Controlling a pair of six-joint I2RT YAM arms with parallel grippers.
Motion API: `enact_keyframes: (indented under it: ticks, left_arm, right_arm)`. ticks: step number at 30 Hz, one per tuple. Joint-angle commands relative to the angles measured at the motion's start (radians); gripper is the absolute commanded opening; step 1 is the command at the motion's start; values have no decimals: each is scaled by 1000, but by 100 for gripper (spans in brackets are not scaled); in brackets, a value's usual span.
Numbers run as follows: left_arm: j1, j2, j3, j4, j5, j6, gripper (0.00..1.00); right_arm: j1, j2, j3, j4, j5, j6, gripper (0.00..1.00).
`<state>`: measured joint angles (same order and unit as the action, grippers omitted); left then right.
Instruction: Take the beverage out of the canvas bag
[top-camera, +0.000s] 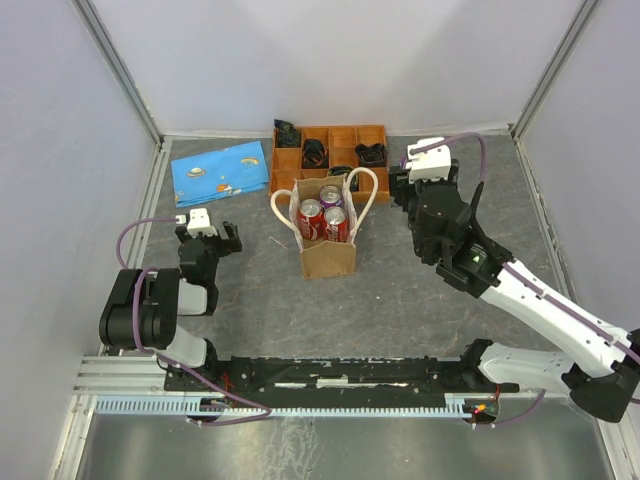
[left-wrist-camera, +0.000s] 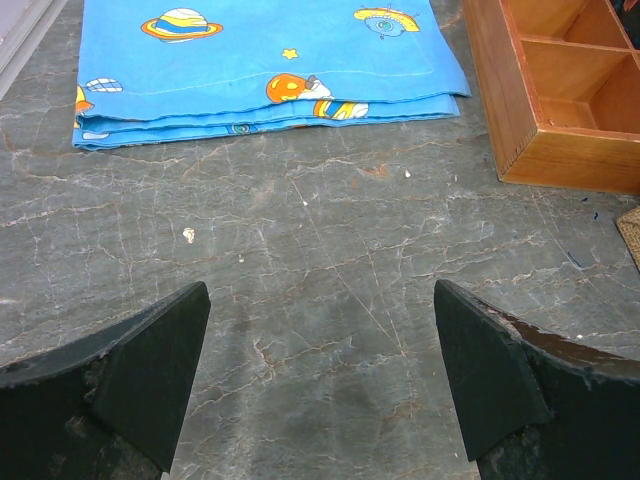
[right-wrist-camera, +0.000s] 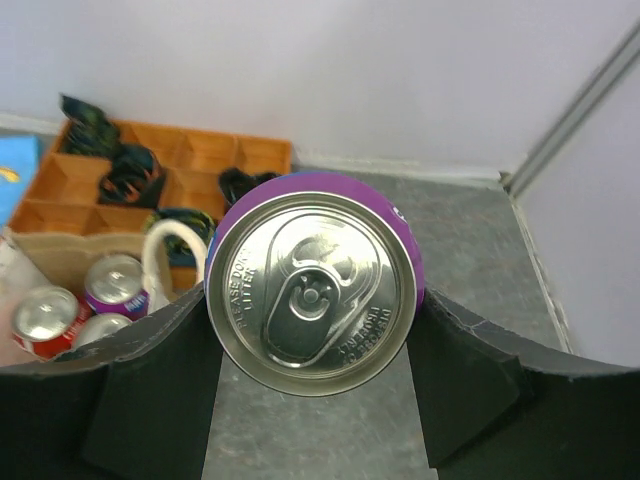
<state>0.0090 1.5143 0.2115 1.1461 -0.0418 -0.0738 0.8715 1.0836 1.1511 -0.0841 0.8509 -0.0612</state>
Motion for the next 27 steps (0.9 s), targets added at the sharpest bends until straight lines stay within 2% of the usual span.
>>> enact_keyframes:
  ticks: [1,4,7,10,27]
  left_arm:
    - [-4,6,23,32,14,48,99]
    - [-3,6,23,32,13,48,99]
    - [-3,5,23,32,14,47,99]
    - [-4,5,23,32,13,48,99]
    - [-3,5,23,33,14,48,99]
  right_arm:
    - [-35,-9,-21,-44,47,92,0]
    - [-90,-2,-42,-131,-29,197,0]
    - [-167,9,-69,-175,-182,291,0]
    - [-214,45,-80,-185,-292,330,0]
    - [-312,374,-89,-100,-508,433,0]
